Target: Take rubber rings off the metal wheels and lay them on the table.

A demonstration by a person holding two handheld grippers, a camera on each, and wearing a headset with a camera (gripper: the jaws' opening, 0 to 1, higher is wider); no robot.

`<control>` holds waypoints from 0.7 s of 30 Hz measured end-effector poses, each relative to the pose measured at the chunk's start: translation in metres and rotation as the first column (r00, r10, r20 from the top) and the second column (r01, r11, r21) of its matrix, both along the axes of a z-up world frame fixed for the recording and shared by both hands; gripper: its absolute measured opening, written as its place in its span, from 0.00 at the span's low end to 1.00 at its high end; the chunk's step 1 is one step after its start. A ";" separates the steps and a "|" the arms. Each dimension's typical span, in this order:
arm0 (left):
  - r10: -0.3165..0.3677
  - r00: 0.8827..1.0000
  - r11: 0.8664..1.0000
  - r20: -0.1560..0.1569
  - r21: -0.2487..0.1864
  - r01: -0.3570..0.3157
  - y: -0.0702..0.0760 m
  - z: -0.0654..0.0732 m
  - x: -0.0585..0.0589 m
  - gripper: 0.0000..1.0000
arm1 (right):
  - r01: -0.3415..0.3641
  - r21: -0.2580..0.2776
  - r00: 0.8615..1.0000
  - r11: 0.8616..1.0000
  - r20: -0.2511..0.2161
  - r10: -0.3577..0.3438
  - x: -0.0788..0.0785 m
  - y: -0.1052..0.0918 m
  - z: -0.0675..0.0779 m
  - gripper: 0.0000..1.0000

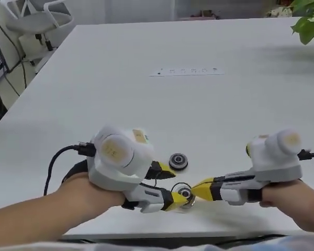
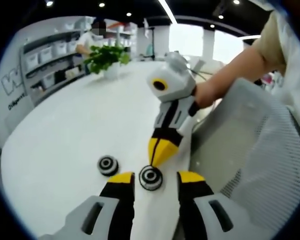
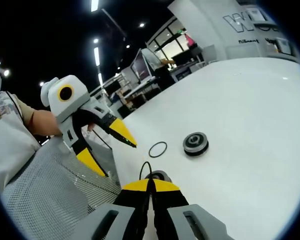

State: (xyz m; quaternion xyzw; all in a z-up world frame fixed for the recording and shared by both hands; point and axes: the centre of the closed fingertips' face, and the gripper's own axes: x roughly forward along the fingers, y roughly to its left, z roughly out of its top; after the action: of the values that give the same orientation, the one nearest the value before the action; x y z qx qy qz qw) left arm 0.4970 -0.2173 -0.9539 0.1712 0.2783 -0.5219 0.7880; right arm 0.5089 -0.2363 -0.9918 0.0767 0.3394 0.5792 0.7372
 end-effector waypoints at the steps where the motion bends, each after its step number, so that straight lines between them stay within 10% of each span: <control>1: 0.004 1.000 1.000 -0.001 -0.006 -0.004 0.002 0.002 0.000 0.35 | -0.003 -0.002 1.000 1.000 0.002 0.003 0.000 0.000 0.001 0.00; 21: 0.067 0.998 0.997 0.014 -0.029 -0.067 0.037 0.025 -0.008 0.53 | -0.028 -0.004 0.999 1.000 0.043 0.028 -0.001 0.009 0.023 0.00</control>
State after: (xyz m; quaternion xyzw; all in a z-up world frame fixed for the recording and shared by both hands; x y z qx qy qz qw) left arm 0.4892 -0.1799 -0.9287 0.1543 0.2703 -0.4977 0.8096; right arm 0.5080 -0.2278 -0.9690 0.0581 0.3255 0.5905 0.7363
